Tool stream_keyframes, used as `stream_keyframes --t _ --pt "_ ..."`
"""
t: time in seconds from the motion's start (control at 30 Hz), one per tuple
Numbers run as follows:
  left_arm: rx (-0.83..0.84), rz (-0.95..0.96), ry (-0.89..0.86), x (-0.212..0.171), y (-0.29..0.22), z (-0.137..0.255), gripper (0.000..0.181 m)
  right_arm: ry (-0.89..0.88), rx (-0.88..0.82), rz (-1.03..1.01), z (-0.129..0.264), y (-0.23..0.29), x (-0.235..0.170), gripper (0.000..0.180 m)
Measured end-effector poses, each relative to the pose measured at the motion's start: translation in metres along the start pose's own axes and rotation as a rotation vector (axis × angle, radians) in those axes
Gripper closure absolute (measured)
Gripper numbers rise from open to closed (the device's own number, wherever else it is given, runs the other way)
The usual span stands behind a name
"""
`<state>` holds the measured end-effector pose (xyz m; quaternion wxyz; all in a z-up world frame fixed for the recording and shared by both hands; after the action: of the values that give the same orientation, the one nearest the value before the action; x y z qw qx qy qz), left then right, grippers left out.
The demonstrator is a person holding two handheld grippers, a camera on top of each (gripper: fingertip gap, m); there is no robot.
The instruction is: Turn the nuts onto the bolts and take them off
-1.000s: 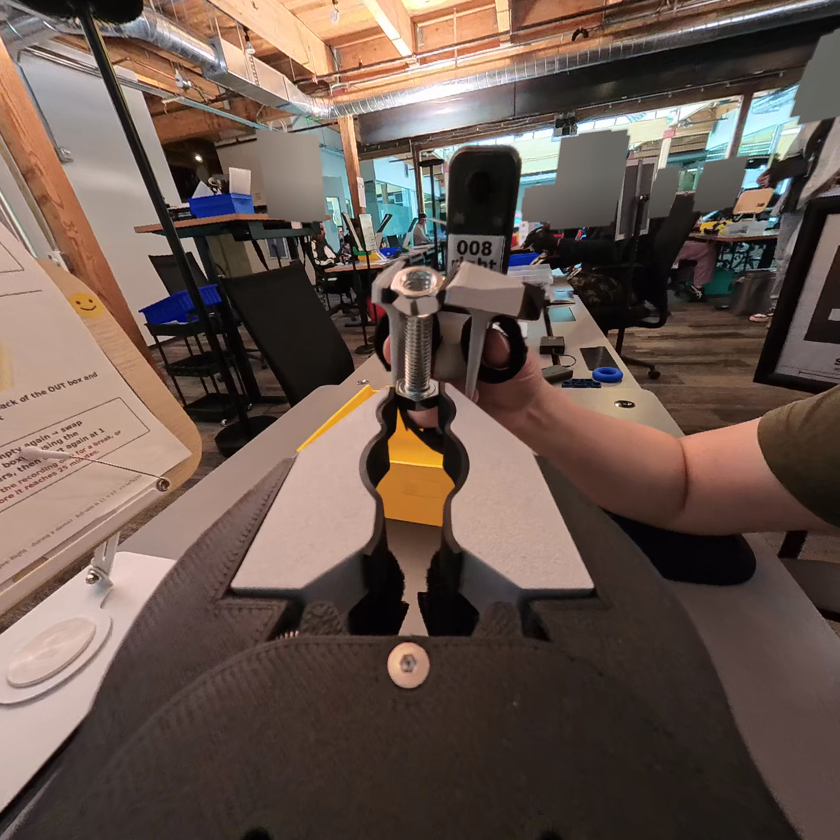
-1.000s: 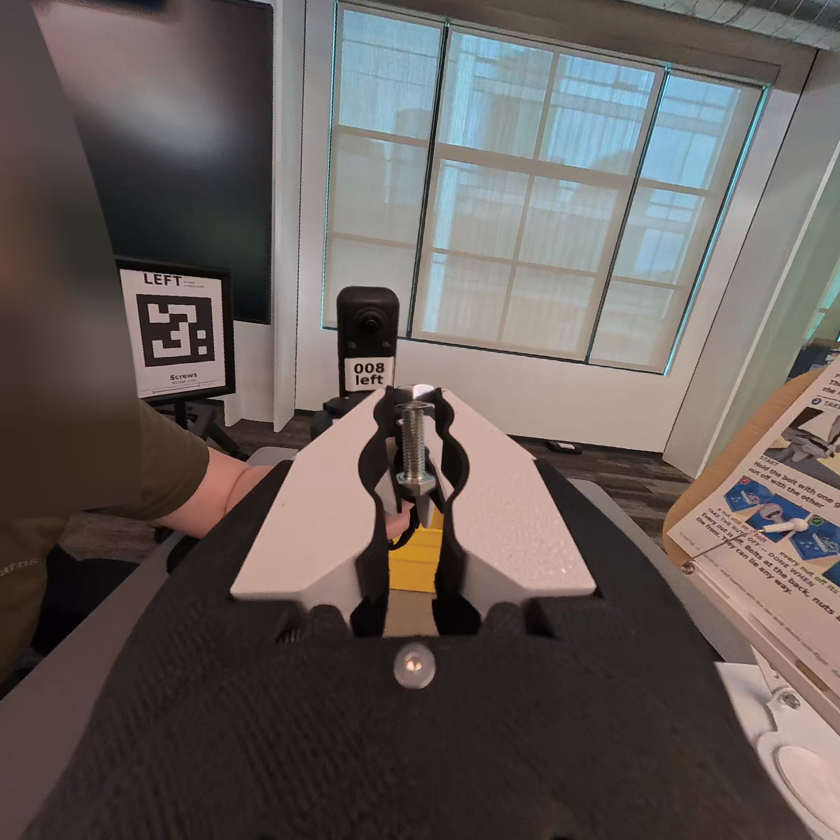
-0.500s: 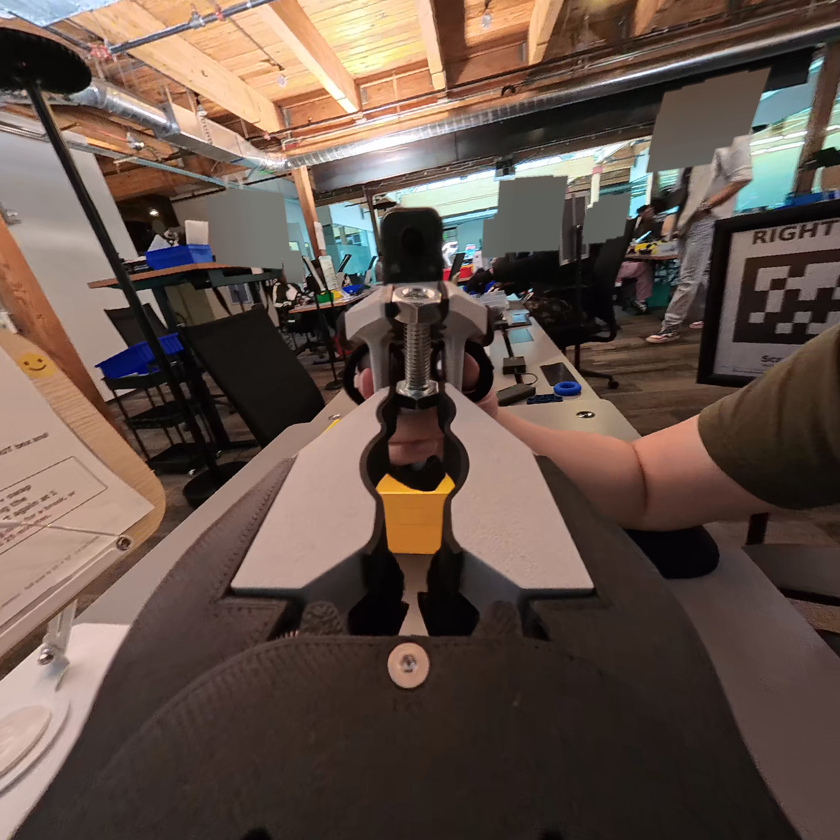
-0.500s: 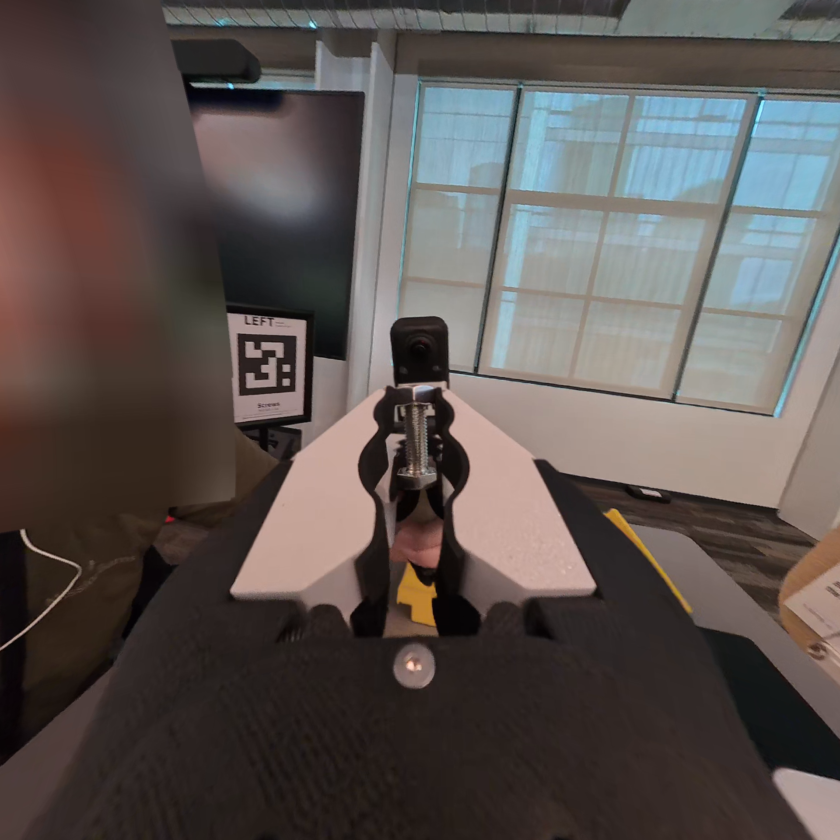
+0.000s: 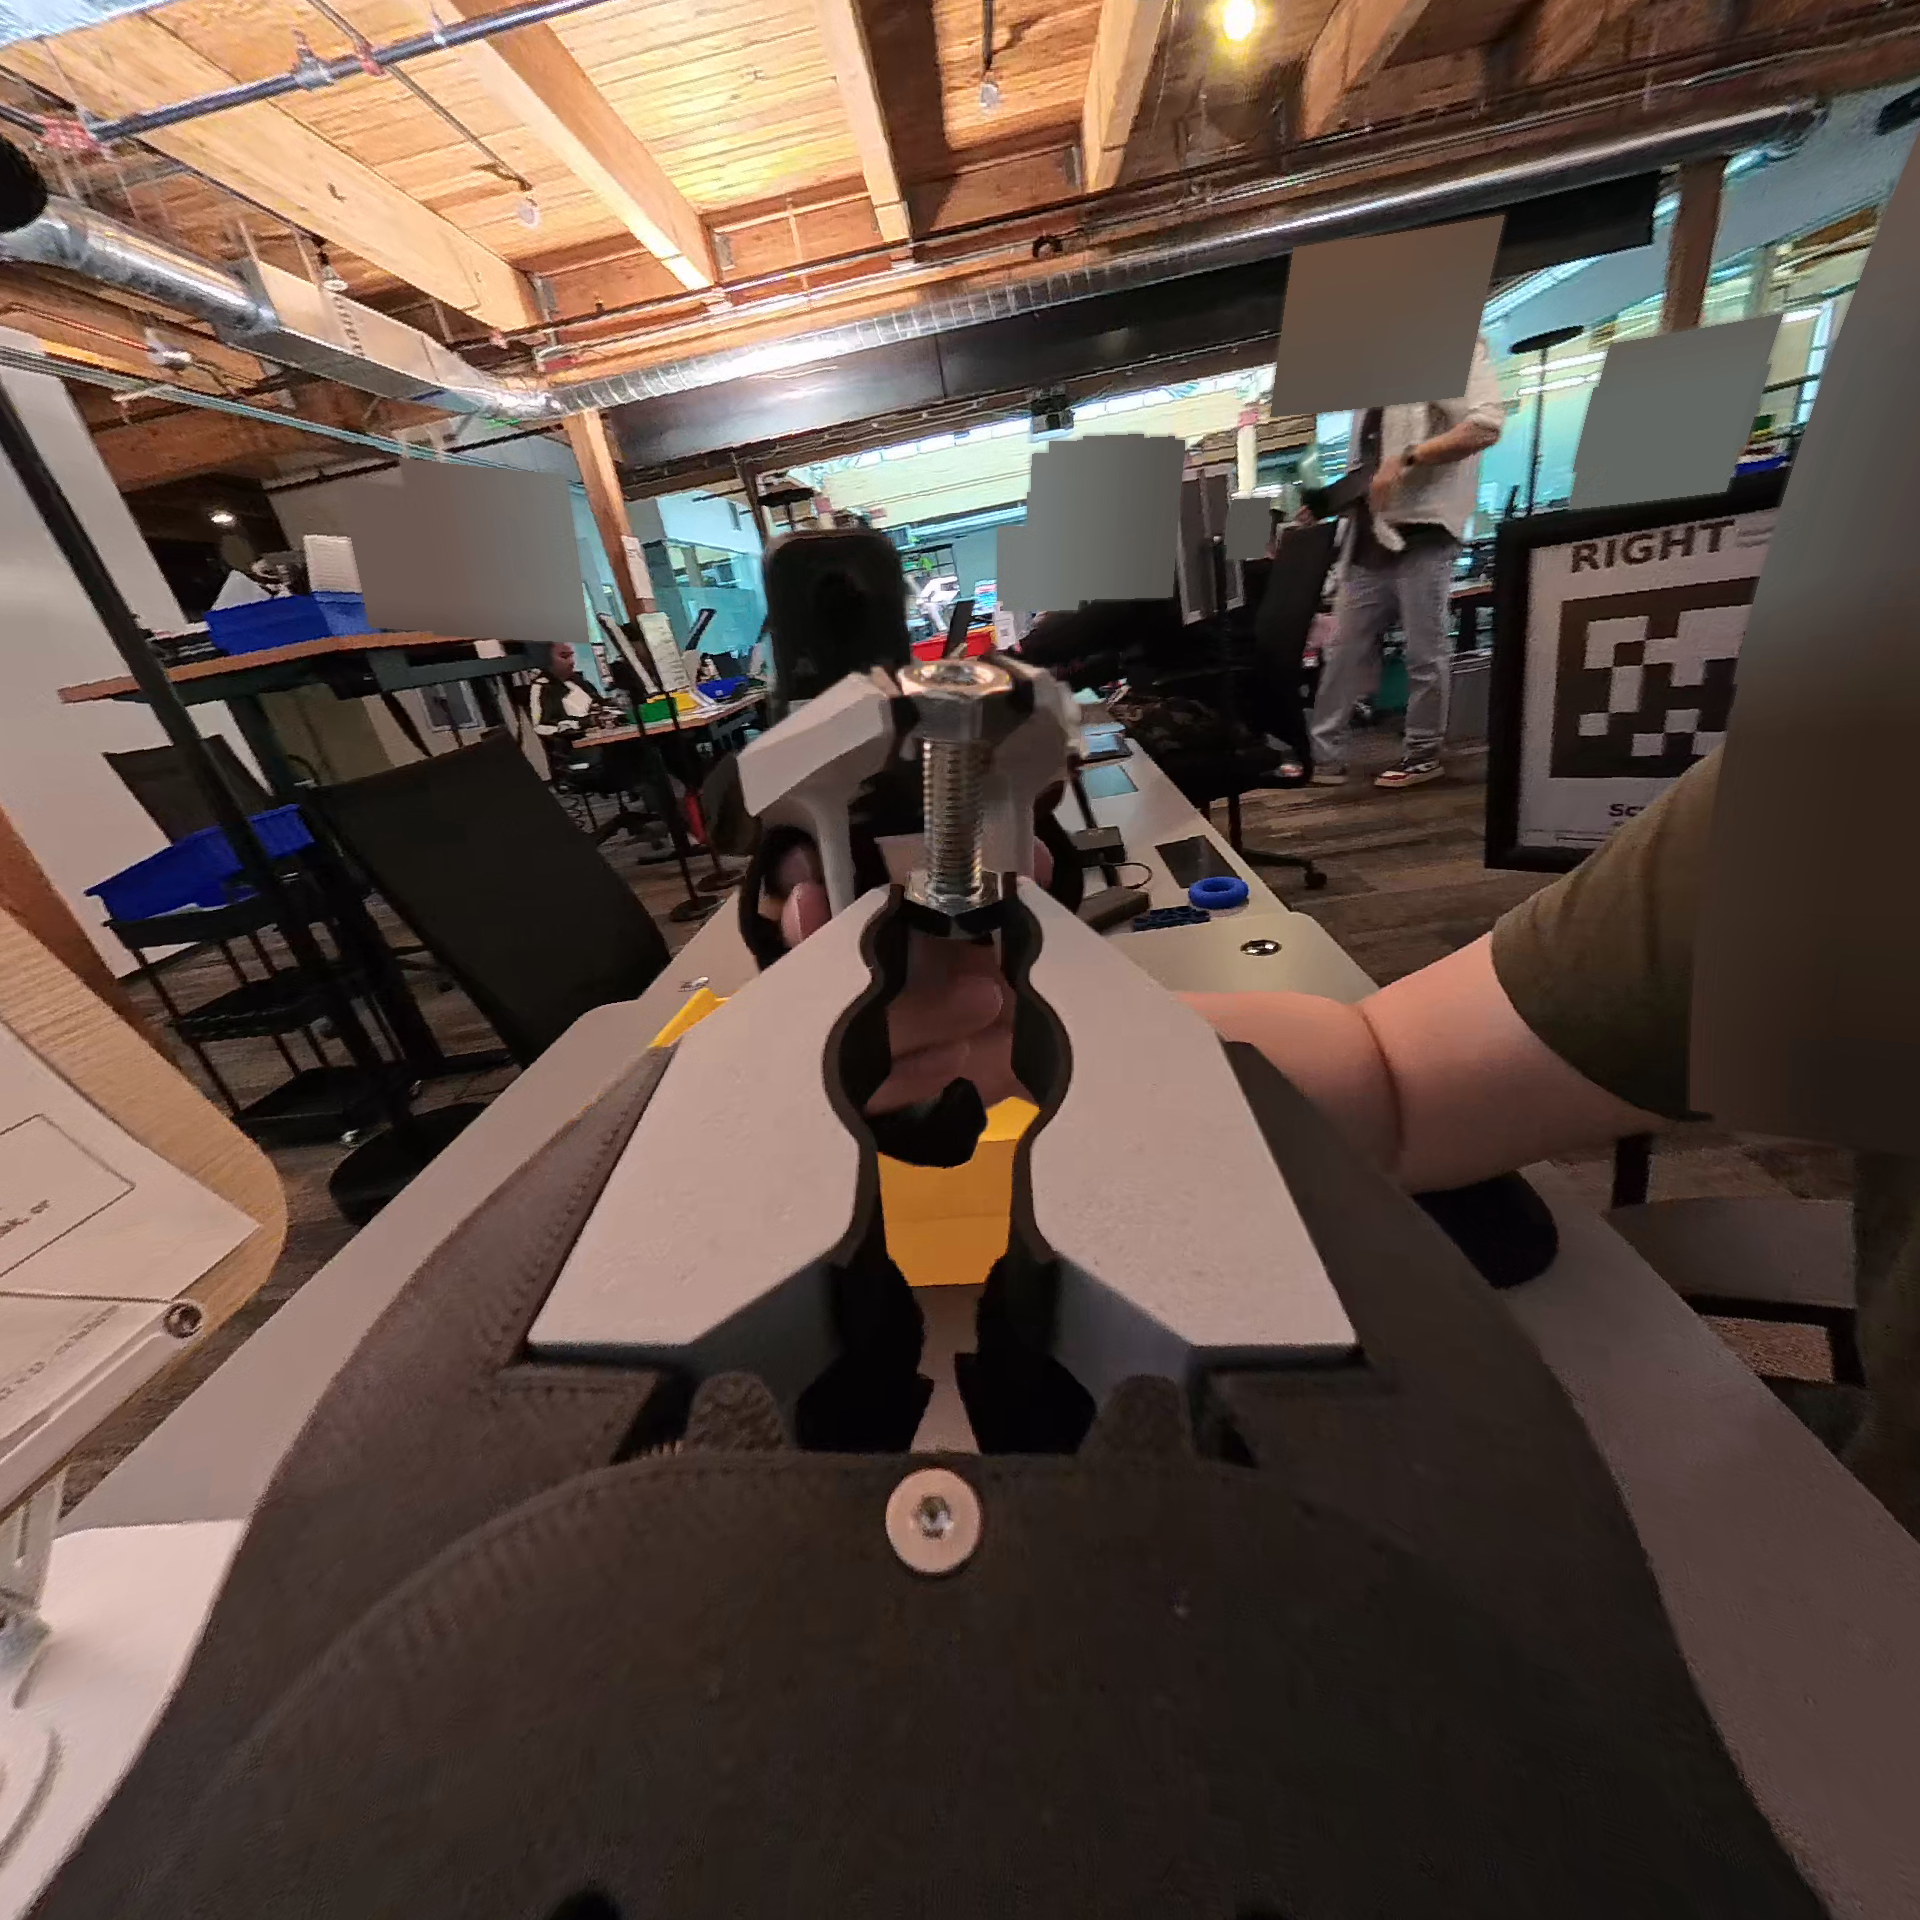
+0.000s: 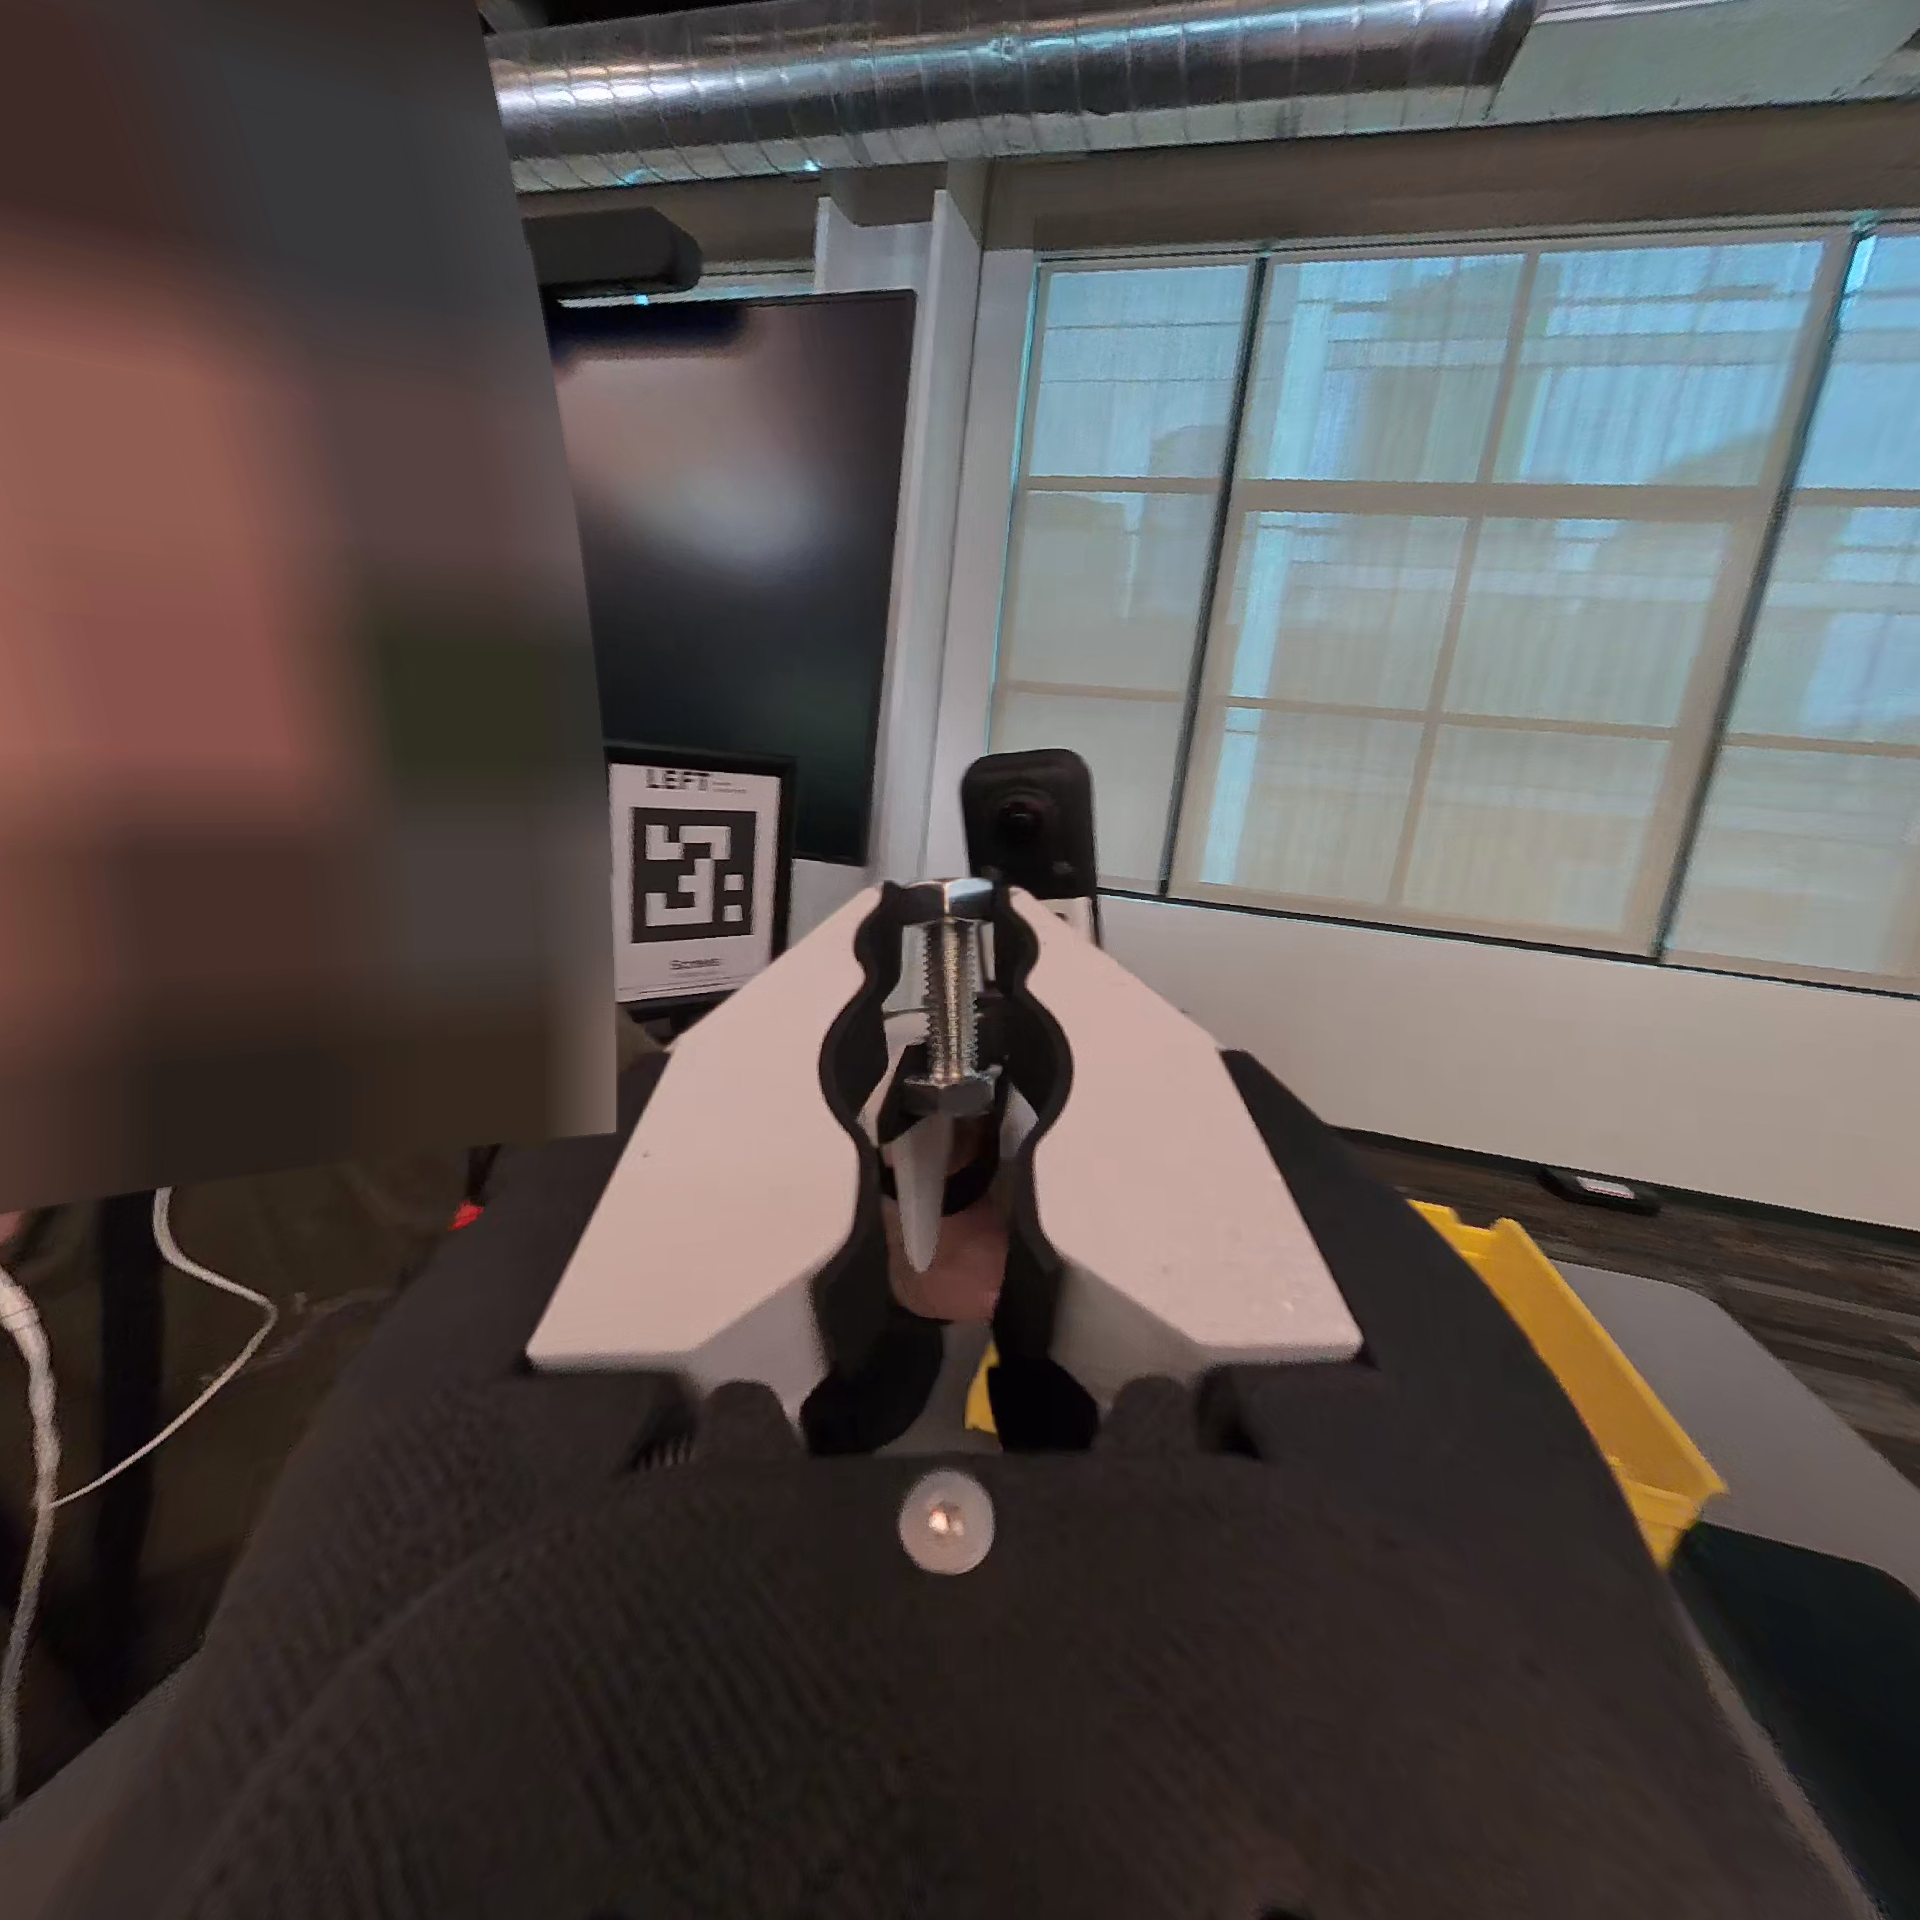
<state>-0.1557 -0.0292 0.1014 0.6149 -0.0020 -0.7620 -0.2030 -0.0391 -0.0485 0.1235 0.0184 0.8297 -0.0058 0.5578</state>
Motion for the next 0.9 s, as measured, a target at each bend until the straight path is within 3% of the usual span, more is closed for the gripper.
stream_keyframes --t 0.4,0.9 --pt "0.245 -0.018 0.091 -0.003 0.016 0.006 0.165 -0.083 -0.342 0.310 -0.002 -0.008 -0.007 0.165" --pt "0.333 0.058 0.178 -0.015 0.035 0.013 0.165 0.057 -0.495 0.375 0.007 -0.017 -0.001 0.150"
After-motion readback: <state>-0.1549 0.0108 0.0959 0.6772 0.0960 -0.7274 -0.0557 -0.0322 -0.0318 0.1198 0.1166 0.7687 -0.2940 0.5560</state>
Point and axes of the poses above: each gripper's, where its closed fingertips meet, z back along the fingers, x out of its top, y = z × x across the jaws, the point moved 8 cm from there along z, back along the fingers, and after that the axes turned 8 degrees about -z, right-handed, at the moved point
